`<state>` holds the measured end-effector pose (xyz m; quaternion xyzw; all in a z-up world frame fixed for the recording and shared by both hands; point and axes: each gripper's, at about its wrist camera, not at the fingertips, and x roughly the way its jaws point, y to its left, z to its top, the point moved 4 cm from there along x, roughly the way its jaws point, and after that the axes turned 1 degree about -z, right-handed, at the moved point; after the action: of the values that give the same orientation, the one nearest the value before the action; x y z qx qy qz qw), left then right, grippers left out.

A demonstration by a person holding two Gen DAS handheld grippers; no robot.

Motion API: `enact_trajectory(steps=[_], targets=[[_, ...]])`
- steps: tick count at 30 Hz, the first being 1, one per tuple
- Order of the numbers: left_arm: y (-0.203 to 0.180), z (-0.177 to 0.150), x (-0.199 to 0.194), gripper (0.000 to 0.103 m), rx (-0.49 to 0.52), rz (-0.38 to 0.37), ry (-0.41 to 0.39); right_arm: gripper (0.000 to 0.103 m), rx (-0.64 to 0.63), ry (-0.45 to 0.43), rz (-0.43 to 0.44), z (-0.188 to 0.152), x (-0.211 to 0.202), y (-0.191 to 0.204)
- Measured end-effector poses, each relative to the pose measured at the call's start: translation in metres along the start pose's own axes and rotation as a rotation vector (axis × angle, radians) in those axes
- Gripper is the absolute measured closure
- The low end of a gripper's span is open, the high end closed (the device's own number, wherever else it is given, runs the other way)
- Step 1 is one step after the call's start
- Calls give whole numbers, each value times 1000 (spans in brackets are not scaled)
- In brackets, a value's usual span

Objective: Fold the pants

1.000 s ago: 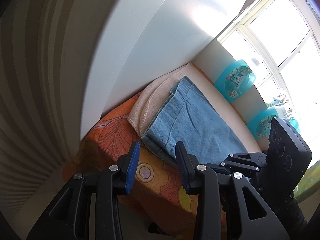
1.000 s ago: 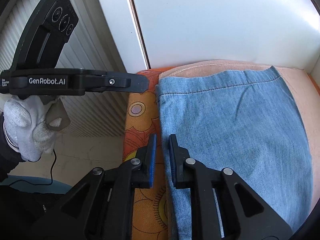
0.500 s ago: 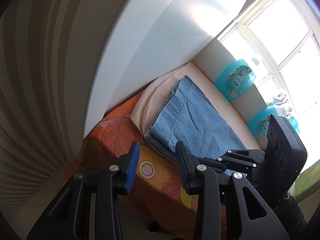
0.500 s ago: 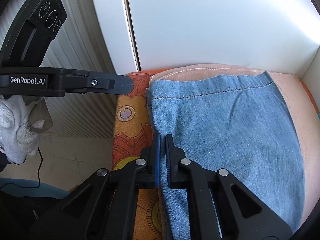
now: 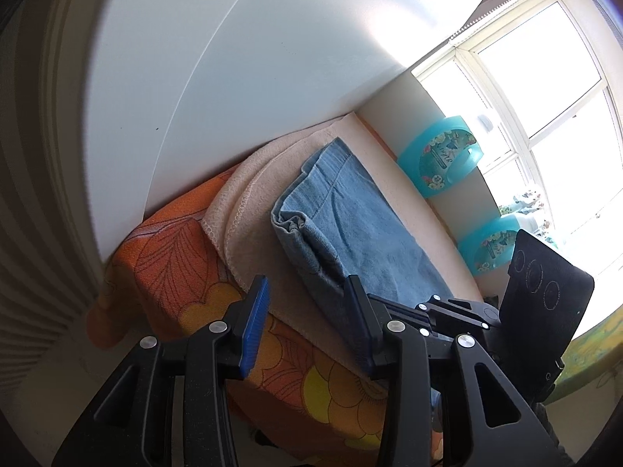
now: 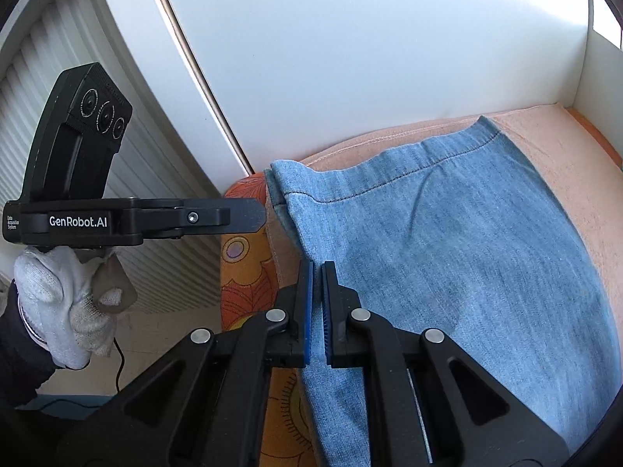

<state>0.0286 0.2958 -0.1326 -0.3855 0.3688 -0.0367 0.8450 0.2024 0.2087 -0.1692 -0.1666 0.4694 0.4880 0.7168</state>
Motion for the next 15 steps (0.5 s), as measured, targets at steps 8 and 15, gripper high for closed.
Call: enact_trajectory(steps=[8, 15], targets=[[-5, 6, 10, 53, -54, -32, -10, 98, 2, 9, 9, -16, 1, -1], [2, 5, 17, 53, -64, 24, -20, 98, 14, 14, 8, -20, 6, -9]])
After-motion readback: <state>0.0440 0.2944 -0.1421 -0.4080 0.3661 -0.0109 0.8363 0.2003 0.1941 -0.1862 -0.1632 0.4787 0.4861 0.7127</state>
